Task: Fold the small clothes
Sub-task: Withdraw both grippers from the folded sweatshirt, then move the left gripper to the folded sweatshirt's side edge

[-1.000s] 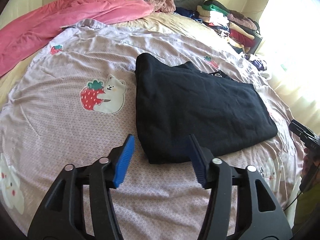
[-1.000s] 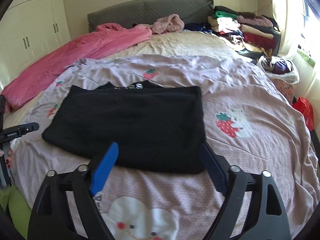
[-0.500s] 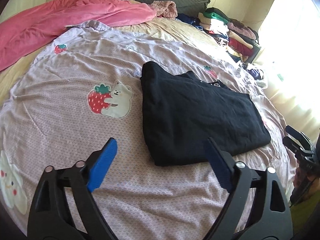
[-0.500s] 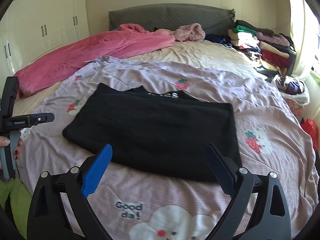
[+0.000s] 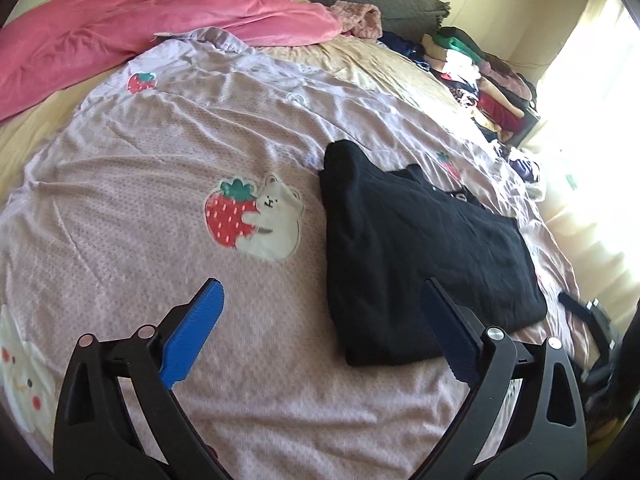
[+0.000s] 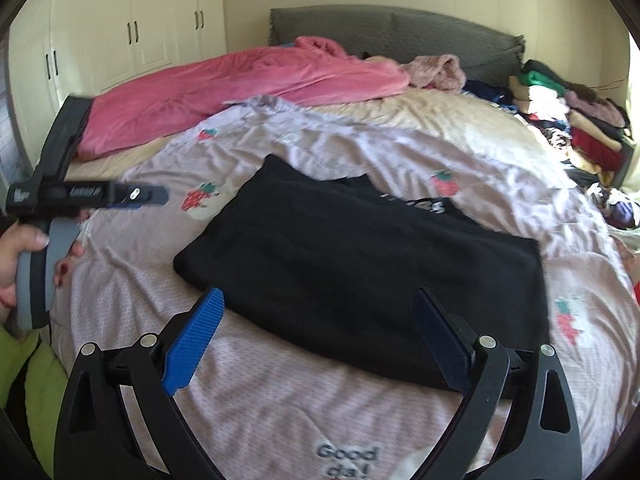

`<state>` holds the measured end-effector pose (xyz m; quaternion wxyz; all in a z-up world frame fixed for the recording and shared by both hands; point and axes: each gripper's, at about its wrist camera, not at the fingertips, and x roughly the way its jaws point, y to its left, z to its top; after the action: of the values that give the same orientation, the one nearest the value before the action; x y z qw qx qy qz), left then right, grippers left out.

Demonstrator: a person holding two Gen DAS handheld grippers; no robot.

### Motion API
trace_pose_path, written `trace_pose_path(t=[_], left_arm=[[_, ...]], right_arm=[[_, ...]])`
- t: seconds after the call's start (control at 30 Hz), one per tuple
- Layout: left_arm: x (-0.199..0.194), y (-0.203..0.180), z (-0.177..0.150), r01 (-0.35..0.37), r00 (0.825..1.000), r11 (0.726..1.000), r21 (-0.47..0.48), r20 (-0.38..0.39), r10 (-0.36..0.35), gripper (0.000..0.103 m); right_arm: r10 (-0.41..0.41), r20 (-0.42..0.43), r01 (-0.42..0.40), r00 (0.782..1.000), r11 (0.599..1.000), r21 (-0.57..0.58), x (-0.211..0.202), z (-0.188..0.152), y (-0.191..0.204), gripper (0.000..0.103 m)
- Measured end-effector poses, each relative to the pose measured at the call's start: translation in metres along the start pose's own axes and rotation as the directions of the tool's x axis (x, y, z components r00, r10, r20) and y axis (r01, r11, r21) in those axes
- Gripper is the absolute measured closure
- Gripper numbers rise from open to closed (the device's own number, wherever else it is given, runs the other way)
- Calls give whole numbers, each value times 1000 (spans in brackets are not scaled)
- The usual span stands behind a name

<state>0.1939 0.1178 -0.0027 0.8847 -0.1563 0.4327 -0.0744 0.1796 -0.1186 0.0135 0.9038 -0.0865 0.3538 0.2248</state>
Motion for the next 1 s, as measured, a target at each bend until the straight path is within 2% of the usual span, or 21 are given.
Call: trace_pose_path(t=[0.17,0.4,0.57,0.67,0.73,0.87,0.97,1.0], left_arm=[[22,-6,22,-19,1000,1000,8,-14,19,12],[58,-16,43,-3,999,1000,25,-44,4,12],[88,-10,48,-63,994,998,25,-85,65,13],[104,1,48,-145,983,988,48,-107,150,16],[112,11,46,-168,977,984,59,-121,174,16],[108,16,47,-124,985,991,40,-113,128,16],[99,14,52,-56,993,998,-3,-107,55,16],[97,12,54,-52,993,999,-4,-104,52,16]], right_arm=[[45,-43,-45,998,999,-12,28,-1,18,9],[84,-77,-85,993,996,-16,52,-2,33,9],[91,-101,-93,991,996,-11,67,-3,34,9],[86,-118,-88,989,996,-9,75,-5,34,9],[79,-125,-81,989,997,-11,80,-6,34,9],[83,-117,-87,990,996,-31,84,-4,41,9],[87,-112,-96,990,992,-77,89,-2,52,9],[81,-110,-91,991,991,-94,90,-2,55,9]])
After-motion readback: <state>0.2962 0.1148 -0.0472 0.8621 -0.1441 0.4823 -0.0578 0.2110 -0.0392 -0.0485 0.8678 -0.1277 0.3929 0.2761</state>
